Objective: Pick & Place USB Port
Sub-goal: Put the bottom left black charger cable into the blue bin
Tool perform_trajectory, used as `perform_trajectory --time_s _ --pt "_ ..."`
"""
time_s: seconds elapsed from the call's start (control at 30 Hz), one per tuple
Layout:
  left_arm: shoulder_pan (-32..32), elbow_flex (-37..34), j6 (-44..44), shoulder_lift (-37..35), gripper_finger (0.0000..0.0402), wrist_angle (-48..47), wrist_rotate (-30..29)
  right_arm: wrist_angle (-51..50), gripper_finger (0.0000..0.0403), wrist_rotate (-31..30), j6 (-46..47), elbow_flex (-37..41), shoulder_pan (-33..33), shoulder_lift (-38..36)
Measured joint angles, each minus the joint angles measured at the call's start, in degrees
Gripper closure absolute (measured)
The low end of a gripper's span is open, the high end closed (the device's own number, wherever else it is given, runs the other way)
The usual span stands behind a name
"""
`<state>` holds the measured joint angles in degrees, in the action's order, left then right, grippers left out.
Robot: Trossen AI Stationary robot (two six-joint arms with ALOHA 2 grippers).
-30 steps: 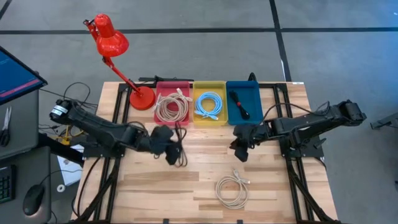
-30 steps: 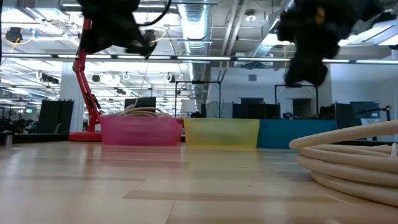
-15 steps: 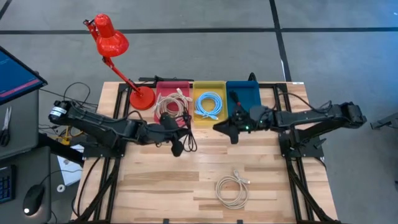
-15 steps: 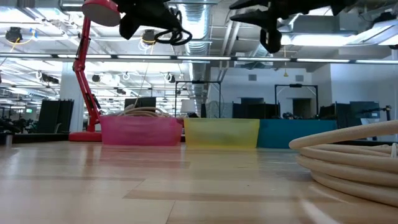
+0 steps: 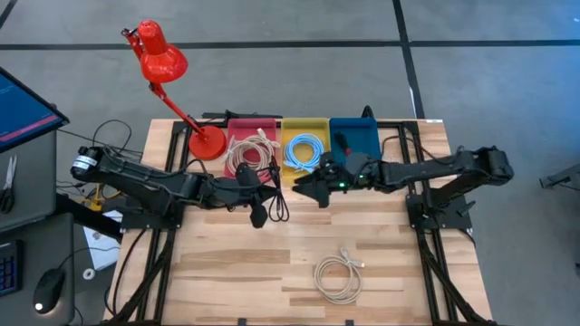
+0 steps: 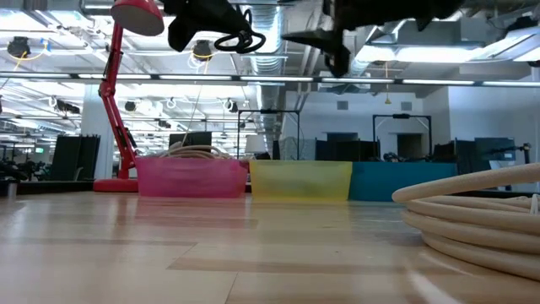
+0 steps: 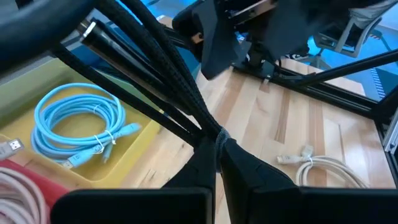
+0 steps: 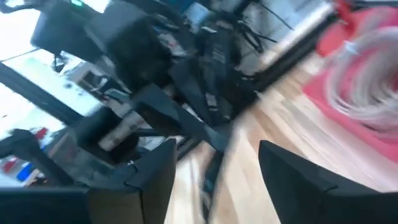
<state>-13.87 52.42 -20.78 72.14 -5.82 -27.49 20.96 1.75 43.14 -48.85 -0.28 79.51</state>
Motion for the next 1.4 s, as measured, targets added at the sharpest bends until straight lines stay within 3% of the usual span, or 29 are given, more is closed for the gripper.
perform_trajectory --time_s 0.33,0.63,0.77,1.03,1.4 --pt "0.0 0.0 -0.3 0.0 0.0394 -0.7 0.6 -1.9 0.0188 6.1 -3.1 -13.4 -1.1 10.7" --pt "-0.1 -0.1 -0.5 0.1 0.0394 -1.3 1.2 -1.9 0.0212 8.6 -3.2 -14.8 -2.1 13.9" --pt "-0.1 -0.1 -0.6 0.0 0.0394 -1.0 1.2 -1.5 0.0247 8.7 -3.2 -14.8 -2.5 14.3" --pt "-0.1 -0.1 -0.6 0.0 0.0394 -0.8 1.1 -1.6 0.0387 9.0 -6.2 -14.8 -2.9 14.4" --pt "-0.1 -0.1 -0.6 0.0 0.0390 -0.8 1.1 -1.7 0.0397 8.9 -8.0 -14.7 -3.3 14.4"
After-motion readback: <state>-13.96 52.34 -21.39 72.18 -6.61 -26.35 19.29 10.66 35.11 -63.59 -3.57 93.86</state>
